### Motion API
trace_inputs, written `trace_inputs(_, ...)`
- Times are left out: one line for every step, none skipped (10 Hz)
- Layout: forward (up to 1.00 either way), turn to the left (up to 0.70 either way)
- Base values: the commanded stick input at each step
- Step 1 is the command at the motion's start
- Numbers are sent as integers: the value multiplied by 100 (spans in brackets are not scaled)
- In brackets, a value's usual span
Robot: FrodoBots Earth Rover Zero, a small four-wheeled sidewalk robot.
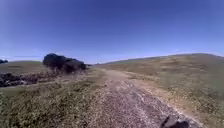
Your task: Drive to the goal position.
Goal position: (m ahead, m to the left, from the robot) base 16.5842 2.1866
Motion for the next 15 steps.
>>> trace_inputs(70,0)
trace_inputs(70,0)
trace_inputs(70,0)
trace_inputs(70,0)
trace_inputs(70,0)
trace_inputs(70,0)
trace_inputs(70,0)
trace_inputs(70,0)
trace_inputs(70,-6)
trace_inputs(70,-20)
trace_inputs(70,-34)
trace_inputs(70,-35)
trace_inputs(70,-35)
trace_inputs(70,-22)
trace_inputs(70,-6)
